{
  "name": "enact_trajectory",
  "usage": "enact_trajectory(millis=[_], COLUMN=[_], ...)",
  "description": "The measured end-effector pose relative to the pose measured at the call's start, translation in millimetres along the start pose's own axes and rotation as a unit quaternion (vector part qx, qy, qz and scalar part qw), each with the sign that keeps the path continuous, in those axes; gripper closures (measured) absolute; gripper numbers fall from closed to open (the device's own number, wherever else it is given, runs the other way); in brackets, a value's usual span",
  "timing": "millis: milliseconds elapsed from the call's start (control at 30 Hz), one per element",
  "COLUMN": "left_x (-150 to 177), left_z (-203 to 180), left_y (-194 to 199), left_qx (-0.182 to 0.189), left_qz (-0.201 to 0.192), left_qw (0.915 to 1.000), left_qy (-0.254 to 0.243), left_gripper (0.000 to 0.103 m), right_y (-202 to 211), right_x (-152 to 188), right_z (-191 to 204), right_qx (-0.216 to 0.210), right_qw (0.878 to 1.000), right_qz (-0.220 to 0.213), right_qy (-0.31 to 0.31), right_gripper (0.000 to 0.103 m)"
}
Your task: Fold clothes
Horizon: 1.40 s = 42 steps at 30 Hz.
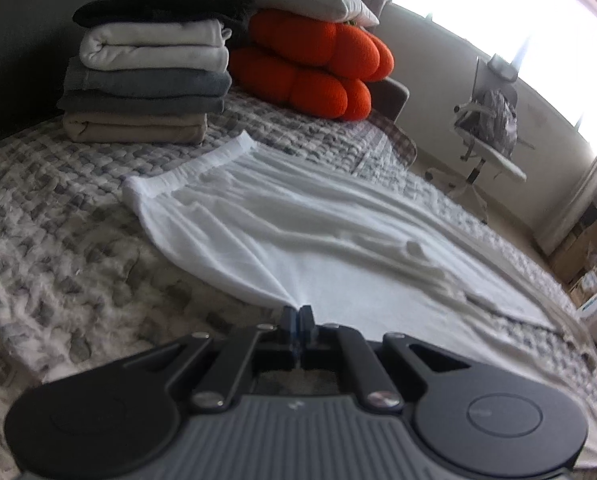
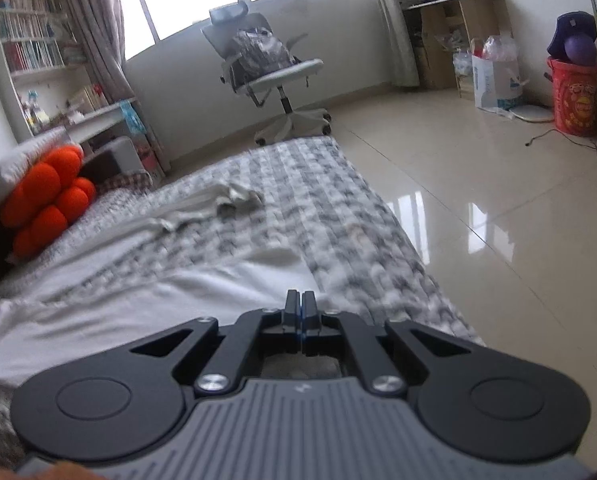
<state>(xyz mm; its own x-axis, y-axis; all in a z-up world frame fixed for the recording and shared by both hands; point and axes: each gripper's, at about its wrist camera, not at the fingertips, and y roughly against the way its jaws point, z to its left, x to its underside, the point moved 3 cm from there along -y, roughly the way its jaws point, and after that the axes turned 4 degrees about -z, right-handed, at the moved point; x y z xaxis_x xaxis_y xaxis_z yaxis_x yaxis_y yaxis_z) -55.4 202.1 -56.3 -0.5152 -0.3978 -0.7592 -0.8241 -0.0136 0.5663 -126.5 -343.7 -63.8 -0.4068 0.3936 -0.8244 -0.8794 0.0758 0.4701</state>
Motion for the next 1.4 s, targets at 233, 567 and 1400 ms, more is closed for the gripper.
enact_trajectory(millis=[233, 567, 1400], left_x=[14.3, -11.7, -72.6], left_z=[-4.8, 5.6, 100.3], left_y=[-7.1, 24.9, 3.2], left_qx=[-0.025, -0.002, -0.061], left_qz=[0.007, -0.020, -0.004], left_qw=[0.9985, 0.9998, 0.9836], left_qy=[-0.048, -0.001, 0.169], left_gripper=[0.102, 0.067, 0.058], right_y=[-4.6, -0.5, -23.6], right_x=[15.3, 2.3, -24.0], right_z=[-0.6, 13.7, 245.1], right_qx=[0.013, -0.001, -0.322], right_qw=[1.000, 0.999, 0.915], right_qz=[-0.001, -0.003, 0.076], right_qy=[0.027, 0.049, 0.231], right_gripper=[0.102, 0.091, 0.056])
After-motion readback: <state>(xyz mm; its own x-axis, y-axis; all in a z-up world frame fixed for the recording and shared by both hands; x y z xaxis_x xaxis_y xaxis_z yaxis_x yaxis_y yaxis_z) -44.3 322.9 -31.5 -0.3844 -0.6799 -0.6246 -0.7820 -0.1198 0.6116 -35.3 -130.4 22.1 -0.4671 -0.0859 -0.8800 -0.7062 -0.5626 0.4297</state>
